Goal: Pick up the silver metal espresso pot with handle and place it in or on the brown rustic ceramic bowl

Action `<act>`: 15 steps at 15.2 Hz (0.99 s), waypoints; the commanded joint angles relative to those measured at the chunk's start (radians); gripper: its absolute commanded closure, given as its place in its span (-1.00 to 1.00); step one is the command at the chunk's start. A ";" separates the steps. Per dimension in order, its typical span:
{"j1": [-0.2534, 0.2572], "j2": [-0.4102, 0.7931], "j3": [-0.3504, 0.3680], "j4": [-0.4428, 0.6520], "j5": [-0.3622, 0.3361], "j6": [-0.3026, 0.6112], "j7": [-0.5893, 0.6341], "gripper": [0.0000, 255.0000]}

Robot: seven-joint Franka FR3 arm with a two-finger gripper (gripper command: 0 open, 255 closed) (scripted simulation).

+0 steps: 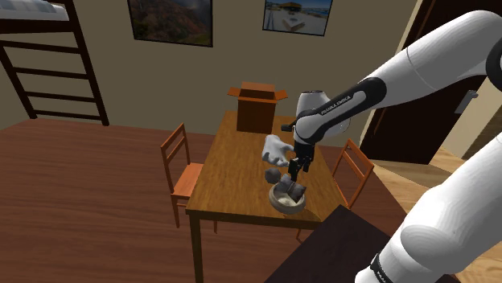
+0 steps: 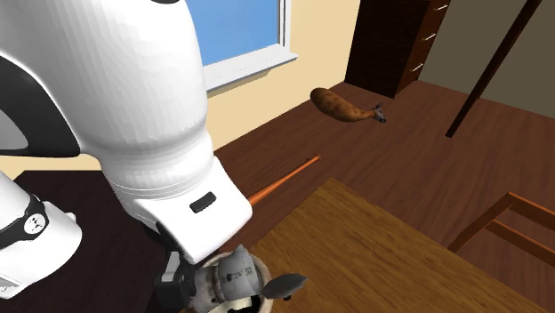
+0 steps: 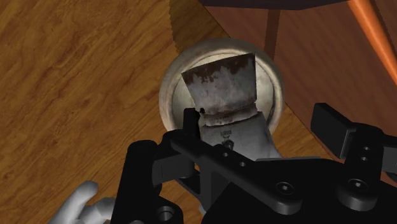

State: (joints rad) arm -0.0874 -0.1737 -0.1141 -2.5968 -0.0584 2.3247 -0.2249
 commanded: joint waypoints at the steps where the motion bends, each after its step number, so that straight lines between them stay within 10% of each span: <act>1: 0.000 0.000 0.000 0.000 0.000 0.000 0.000 -1.00; 15: 0.001 -0.080 0.006 0.067 -0.002 -0.147 0.003 -1.00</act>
